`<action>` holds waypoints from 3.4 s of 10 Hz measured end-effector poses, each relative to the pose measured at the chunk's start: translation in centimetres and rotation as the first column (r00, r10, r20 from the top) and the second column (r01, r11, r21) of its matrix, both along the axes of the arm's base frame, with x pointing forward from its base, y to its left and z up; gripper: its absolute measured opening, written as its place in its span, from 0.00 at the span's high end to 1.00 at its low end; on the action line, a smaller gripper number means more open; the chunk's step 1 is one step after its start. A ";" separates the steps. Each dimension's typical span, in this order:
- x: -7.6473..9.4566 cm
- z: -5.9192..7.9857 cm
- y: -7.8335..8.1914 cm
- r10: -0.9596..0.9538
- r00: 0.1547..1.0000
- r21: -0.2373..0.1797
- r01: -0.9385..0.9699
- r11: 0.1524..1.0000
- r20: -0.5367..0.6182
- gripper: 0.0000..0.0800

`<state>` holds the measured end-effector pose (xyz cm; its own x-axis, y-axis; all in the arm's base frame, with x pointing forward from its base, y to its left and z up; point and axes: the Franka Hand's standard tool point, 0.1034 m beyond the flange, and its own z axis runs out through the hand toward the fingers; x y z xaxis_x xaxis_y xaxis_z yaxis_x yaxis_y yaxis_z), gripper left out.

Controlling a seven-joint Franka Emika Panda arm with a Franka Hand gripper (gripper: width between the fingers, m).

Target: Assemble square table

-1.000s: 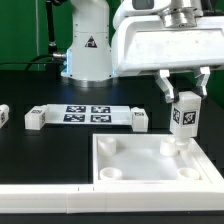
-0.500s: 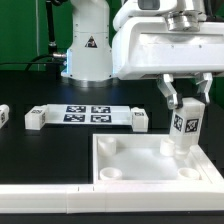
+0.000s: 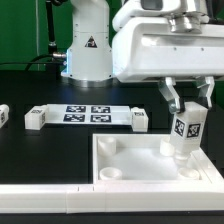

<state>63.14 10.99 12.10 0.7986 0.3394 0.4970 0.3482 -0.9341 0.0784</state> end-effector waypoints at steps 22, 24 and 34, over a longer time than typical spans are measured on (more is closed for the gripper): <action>0.4 -2.7 0.3 0.007 1.000 -0.002 -0.007 1.000 0.021 0.23; 0.7 -1.3 -0.8 -0.006 1.000 -0.002 0.006 1.000 0.010 0.20; 0.2 -0.1 0.8 -0.063 0.957 0.022 0.072 0.997 -0.284 0.19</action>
Offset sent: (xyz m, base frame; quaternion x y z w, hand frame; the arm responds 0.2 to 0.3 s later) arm 0.0021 0.0021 -0.0055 0.0018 0.0058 0.0035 1.0000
